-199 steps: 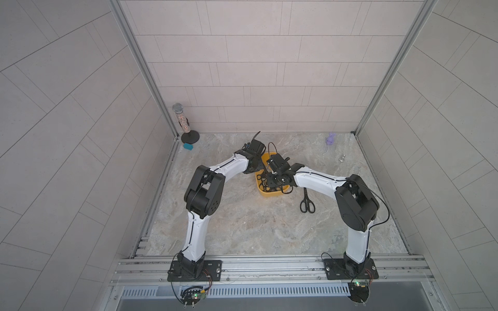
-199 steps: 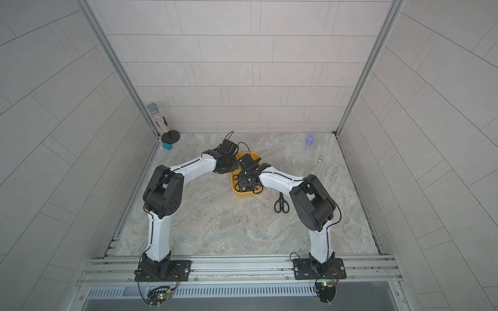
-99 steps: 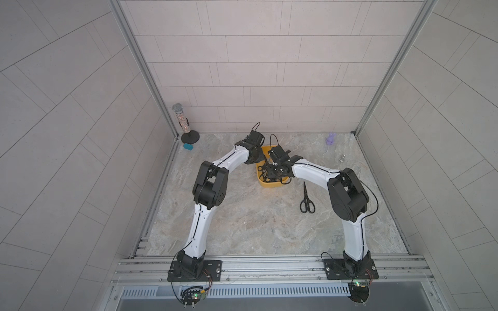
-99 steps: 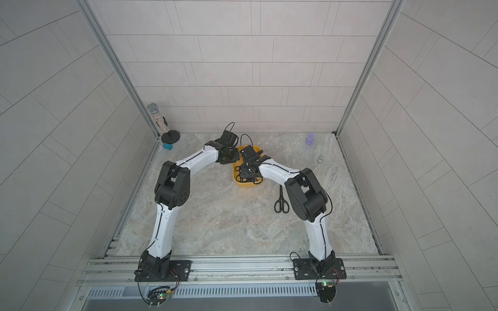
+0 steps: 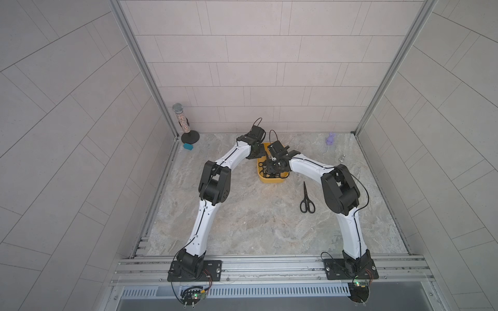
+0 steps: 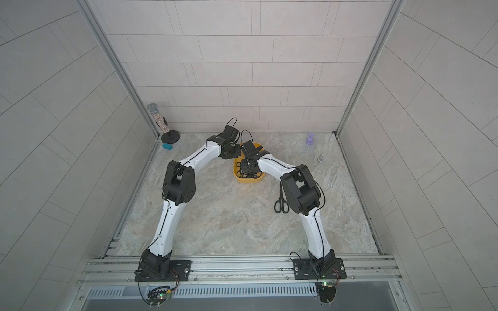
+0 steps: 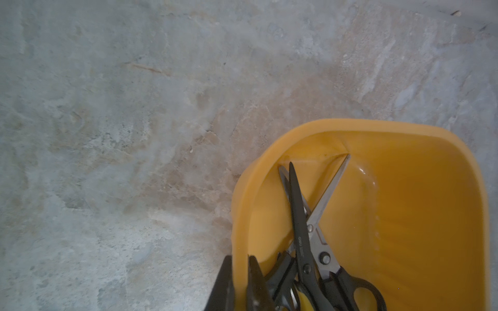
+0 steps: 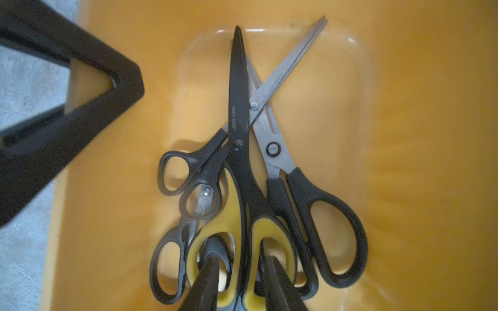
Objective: Take the scissors out of the storage box
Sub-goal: Pick up the scissors from the storage box.
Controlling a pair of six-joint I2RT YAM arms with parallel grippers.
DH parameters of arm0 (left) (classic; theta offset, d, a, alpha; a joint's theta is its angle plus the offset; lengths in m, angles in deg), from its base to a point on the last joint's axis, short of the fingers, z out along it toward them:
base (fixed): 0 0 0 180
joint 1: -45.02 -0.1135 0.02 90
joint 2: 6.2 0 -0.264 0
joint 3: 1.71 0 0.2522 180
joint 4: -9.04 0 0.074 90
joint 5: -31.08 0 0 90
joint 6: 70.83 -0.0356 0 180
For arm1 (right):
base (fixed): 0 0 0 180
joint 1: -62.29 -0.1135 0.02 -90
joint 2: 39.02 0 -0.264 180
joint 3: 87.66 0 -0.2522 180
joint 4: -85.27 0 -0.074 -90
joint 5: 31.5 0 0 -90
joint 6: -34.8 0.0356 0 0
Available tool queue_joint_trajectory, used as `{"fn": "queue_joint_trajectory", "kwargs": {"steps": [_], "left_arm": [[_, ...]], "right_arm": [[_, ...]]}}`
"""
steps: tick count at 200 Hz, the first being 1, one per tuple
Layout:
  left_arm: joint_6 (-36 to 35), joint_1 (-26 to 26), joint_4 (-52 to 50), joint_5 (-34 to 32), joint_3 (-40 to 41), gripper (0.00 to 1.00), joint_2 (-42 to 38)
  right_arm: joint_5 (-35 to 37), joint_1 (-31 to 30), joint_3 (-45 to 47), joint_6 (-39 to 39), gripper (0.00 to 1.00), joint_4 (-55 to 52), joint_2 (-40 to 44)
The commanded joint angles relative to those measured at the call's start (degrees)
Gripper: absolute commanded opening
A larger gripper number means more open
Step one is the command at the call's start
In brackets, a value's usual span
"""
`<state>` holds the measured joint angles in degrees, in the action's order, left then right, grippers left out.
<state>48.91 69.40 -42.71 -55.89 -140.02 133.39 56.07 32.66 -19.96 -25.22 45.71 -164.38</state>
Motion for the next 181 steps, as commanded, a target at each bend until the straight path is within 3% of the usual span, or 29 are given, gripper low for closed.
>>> {"fn": "queue_joint_trajectory", "kwargs": {"steps": [1, 76, 181], "left_arm": [[-0.4, -0.4, -1.2, -0.3, -2.3, 0.00, 0.5], [0.5, -0.6, -1.5, 0.1, -2.2, 0.00, 0.5], [0.8, -1.0, -1.1, 0.6, -2.3, 0.00, 0.7]], "right_arm": [[0.4, 0.0, -2.2, -0.6, 0.34, -3.0, -2.1], [0.1, 0.1, -2.8, 0.0, 0.32, -4.1, -4.2], [-0.6, 0.3, -4.9, 1.3, 0.04, -4.7, -5.5]]}}
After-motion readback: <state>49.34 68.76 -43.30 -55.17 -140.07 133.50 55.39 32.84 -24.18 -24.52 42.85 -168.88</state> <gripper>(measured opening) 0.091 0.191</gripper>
